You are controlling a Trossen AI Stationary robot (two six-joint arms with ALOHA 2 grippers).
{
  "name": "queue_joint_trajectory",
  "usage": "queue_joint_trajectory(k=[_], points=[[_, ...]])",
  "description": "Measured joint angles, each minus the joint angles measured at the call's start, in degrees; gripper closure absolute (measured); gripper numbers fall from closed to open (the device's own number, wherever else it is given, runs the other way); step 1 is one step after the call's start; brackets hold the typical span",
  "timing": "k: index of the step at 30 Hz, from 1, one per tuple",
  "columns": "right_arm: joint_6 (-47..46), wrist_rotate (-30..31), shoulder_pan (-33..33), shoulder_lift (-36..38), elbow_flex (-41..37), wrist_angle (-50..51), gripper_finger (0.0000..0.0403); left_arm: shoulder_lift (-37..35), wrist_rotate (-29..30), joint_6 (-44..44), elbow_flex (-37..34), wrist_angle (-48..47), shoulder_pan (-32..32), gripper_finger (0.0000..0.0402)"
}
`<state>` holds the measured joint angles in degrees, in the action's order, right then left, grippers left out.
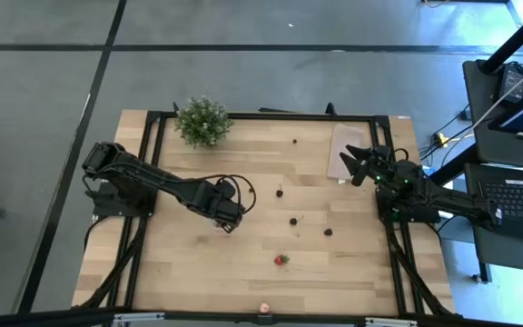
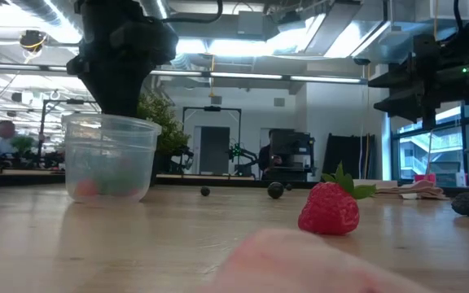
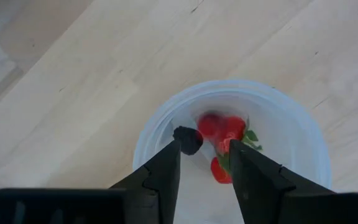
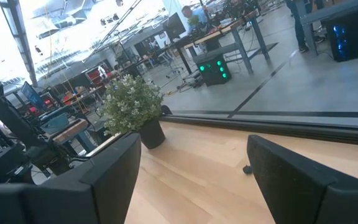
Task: Pick and placing Produce into tupperware
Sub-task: Put the blueberry into the container
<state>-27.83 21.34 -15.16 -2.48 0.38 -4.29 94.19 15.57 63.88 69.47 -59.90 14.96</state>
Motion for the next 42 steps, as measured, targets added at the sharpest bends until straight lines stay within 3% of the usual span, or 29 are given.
queue_joint_trajectory(k=[11, 17, 27, 32, 42], points=[[-0.2, 0.0, 0.0, 0.0, 0.0, 0.0, 0.0108, 0.0, -0.1, -3.0, 0.0, 0.4, 0.0, 0.0279], [-0.2, 0.0, 0.0, 0.0, 0.0, 0.0, 0.0108, 0.0, -4.2, -7.3, 1.7, 0.7, -1.6, 0.0235], [-1.3, 0.0, 0.0, 0.0, 0.0, 0.0, 0.0108, 0.0, -4.3, -17.8, 8.6, 0.6, -5.8, 0.0174], [-1.9, 0.0, 0.0, 0.0, 0.0, 0.0, 0.0108, 0.0, -4.3, -23.8, 10.9, 1.2, -7.5, 0.017], [-3.5, 0.0, 0.0, 0.0, 0.0, -0.1, 0.0108, 1.6, -3.4, -24.3, 11.1, 4.9, -15.1, 0.0185]])
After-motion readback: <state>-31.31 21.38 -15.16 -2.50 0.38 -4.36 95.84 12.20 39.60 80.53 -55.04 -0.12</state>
